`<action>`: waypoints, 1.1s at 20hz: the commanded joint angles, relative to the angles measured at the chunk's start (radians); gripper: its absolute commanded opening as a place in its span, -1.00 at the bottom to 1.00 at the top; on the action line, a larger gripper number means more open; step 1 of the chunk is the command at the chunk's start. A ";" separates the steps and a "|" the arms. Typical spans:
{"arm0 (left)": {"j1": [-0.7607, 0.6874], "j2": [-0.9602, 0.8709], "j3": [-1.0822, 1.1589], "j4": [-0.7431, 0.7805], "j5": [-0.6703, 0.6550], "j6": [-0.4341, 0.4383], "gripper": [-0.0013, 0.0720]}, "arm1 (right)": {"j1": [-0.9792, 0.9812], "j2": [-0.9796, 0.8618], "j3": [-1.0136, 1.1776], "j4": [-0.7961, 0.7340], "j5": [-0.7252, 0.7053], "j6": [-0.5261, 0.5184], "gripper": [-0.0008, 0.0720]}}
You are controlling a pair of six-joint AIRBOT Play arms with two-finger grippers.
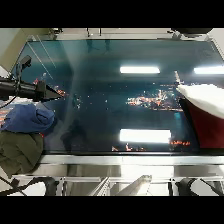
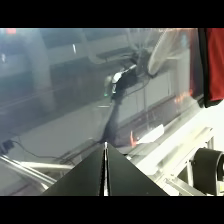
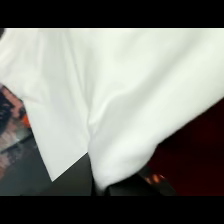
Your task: Fold the shirts.
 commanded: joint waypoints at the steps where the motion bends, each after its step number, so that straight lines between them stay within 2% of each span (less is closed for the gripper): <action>1: -0.002 0.001 0.000 0.000 -0.012 0.000 -0.92 | -0.019 0.096 -0.172 -0.187 0.005 0.075 -0.93; 6: -0.002 0.001 0.000 0.000 -0.012 0.000 -0.92 | -0.019 0.069 -0.279 -0.234 0.023 0.088 -0.90; 7: -0.002 0.001 0.000 0.000 -0.013 0.000 -0.92 | -0.019 0.057 -0.282 -0.235 0.056 0.088 -0.77; 9: -0.002 0.001 0.000 0.000 -0.012 0.000 -0.92 | -0.019 0.033 -0.281 -0.232 0.116 0.079 0.81; 10: -0.002 0.001 0.000 0.000 -0.012 0.000 -0.92 | -0.018 0.029 -0.281 -0.232 0.145 0.063 0.93; 15: -0.002 0.001 0.000 0.000 -0.012 0.000 -0.92 | -0.017 0.028 -0.267 -0.230 0.235 0.027 0.92; 17: -0.002 0.001 0.000 -0.005 -0.012 0.000 -0.92 | -0.014 0.028 -0.240 -0.173 0.249 -0.008 0.91; 18: -0.002 0.001 0.000 -0.014 -0.012 0.000 -0.92 | -0.014 0.029 -0.228 -0.105 0.256 -0.030 0.75; 20: -0.002 0.002 0.000 -0.081 -0.014 0.001 -0.92 | -0.014 0.043 -0.214 0.089 0.248 -0.091 -0.11; 21: -0.002 0.009 0.000 -0.117 -0.014 0.001 -0.93 | -0.013 0.055 -0.214 0.214 0.235 -0.152 -0.41; 22: -0.002 0.024 0.000 -0.126 -0.011 0.005 -0.96 | -0.002 0.071 -0.214 0.353 0.219 -0.224 -0.91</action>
